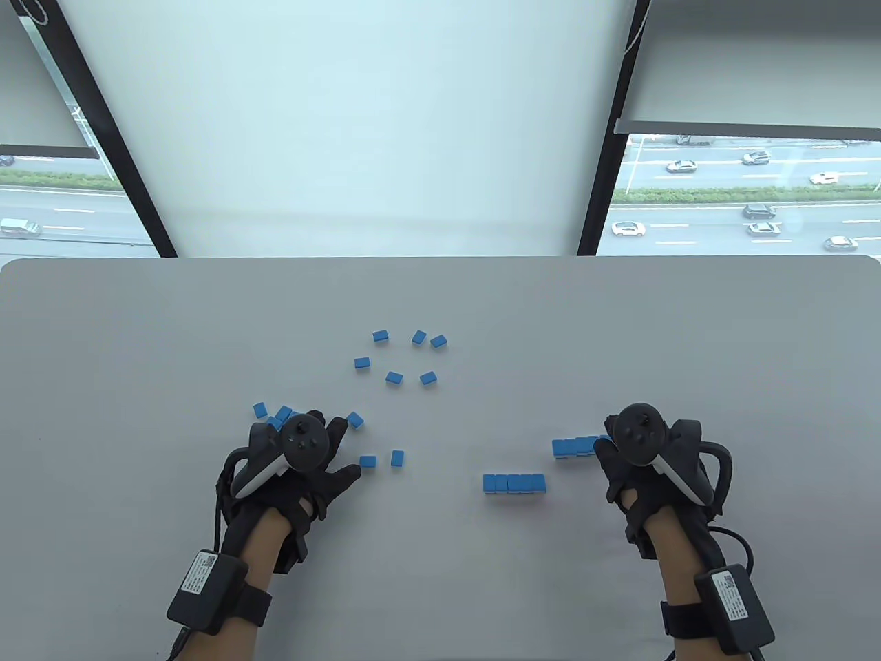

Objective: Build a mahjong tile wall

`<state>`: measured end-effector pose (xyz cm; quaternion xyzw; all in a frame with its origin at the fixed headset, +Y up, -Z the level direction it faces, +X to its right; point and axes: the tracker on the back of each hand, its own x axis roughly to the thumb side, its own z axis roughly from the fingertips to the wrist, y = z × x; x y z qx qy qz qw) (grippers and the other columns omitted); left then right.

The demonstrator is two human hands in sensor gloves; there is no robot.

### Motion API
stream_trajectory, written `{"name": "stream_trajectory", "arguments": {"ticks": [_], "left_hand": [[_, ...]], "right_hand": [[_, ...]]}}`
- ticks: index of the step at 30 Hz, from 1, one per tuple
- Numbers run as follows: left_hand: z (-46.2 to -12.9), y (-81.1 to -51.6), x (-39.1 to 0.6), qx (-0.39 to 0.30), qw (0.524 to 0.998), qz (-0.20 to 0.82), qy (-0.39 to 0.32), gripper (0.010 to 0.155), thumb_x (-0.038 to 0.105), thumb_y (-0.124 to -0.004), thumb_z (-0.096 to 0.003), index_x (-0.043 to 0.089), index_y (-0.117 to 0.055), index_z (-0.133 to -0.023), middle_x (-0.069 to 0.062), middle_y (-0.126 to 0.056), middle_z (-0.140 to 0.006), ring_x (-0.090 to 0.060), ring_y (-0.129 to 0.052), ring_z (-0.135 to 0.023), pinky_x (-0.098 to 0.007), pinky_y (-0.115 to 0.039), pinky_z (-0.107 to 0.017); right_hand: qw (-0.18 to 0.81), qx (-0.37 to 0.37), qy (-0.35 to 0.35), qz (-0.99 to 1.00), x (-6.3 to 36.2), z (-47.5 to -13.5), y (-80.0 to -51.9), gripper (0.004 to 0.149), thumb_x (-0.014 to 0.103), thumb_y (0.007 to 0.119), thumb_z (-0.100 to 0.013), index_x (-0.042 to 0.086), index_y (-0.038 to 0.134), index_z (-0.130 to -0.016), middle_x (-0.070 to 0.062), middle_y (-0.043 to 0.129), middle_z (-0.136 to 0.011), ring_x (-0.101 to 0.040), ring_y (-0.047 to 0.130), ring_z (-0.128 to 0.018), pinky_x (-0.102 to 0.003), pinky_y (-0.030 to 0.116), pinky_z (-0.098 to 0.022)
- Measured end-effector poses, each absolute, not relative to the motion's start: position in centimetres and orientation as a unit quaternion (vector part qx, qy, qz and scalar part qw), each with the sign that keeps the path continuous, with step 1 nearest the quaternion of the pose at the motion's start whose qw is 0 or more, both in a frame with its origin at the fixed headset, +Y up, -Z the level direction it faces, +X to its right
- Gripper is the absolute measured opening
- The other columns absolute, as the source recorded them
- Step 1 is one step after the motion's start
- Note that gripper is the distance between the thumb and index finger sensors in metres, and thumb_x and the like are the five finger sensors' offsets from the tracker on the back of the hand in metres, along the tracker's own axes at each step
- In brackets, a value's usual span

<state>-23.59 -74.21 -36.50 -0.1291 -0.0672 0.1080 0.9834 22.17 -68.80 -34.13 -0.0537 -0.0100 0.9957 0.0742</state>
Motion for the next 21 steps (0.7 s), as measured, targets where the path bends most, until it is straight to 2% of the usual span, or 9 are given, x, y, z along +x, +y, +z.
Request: {"name": "stream_trajectory", "arguments": {"ticks": [2, 5, 8, 11, 17, 21], "left_hand": [[-36.5, -74.1, -23.6, -0.122, 0.984, 0.111, -0.068, 0.081, 0.068, -0.066, -0.0406, 0.035, -0.043, -0.111, -0.005, -0.038, -0.12, -0.044, -0.04, -0.109, -0.073, -0.031, -0.071], [-36.6, -73.9, -23.9, -0.1, 0.986, 0.117, -0.067, 0.08, 0.068, -0.067, -0.0406, 0.034, -0.046, -0.111, -0.005, -0.042, -0.119, -0.043, -0.044, -0.108, -0.073, -0.033, -0.071], [-36.7, -73.8, -24.3, -0.088, 0.987, 0.119, -0.06, 0.08, 0.068, -0.067, -0.0406, 0.034, -0.046, -0.11, -0.006, -0.043, -0.119, -0.043, -0.045, -0.108, -0.073, -0.035, -0.071], [-36.7, -74.0, -24.5, -0.09, 0.988, 0.115, -0.057, 0.08, 0.067, -0.067, -0.0405, 0.034, -0.046, -0.11, -0.006, -0.043, -0.119, -0.043, -0.045, -0.108, -0.073, -0.035, -0.071], [-36.6, -73.0, -24.9, -0.05, 0.992, 0.101, -0.048, 0.079, 0.067, -0.069, -0.0401, 0.033, -0.05, -0.109, -0.006, -0.049, -0.117, -0.037, -0.051, -0.108, -0.07, -0.04, -0.073], [-35.8, -71.2, -25.0, -0.011, 0.997, 0.069, -0.046, 0.077, 0.065, -0.076, -0.0388, 0.032, -0.06, -0.107, -0.006, -0.062, -0.113, -0.035, -0.071, -0.101, -0.063, -0.059, -0.072]], "right_hand": [[0.066, -0.058, -0.011, 0.996, 22.4, -33.9, -69.0, 0.066, 0.054, 0.074, -0.041, 0.024, 0.063, -0.099, -0.006, 0.07, -0.104, -0.039, 0.075, -0.092, -0.06, 0.061, -0.066], [0.061, -0.061, 0.0, 0.996, 23.0, -34.1, -70.1, 0.073, 0.059, 0.07, -0.04, 0.029, 0.05, -0.104, -0.003, 0.052, -0.111, -0.037, 0.049, -0.101, -0.063, 0.04, -0.07], [0.07, -0.061, 0.021, 0.995, 23.7, -34.2, -72.1, 0.079, 0.066, 0.066, -0.039, 0.034, 0.037, -0.106, 0.0, 0.031, -0.114, -0.038, 0.024, -0.102, -0.066, 0.018, -0.066], [0.081, -0.065, 0.054, 0.993, 24.3, -34.6, -73.0, 0.083, 0.07, 0.064, -0.039, 0.036, 0.03, -0.106, -0.001, 0.019, -0.114, -0.042, 0.012, -0.1, -0.068, 0.012, -0.063], [0.114, -0.07, 0.037, 0.99, 25.0, -35.0, -73.3, 0.083, 0.069, 0.065, -0.039, 0.037, 0.029, -0.106, -0.001, 0.017, -0.114, -0.043, 0.01, -0.1, -0.068, 0.011, -0.064], [0.109, -0.058, 0.037, 0.992, 24.6, -34.8, -73.2, 0.082, 0.069, 0.065, -0.039, 0.037, 0.03, -0.106, -0.001, 0.018, -0.114, -0.044, 0.011, -0.1, -0.068, 0.011, -0.064]]}}
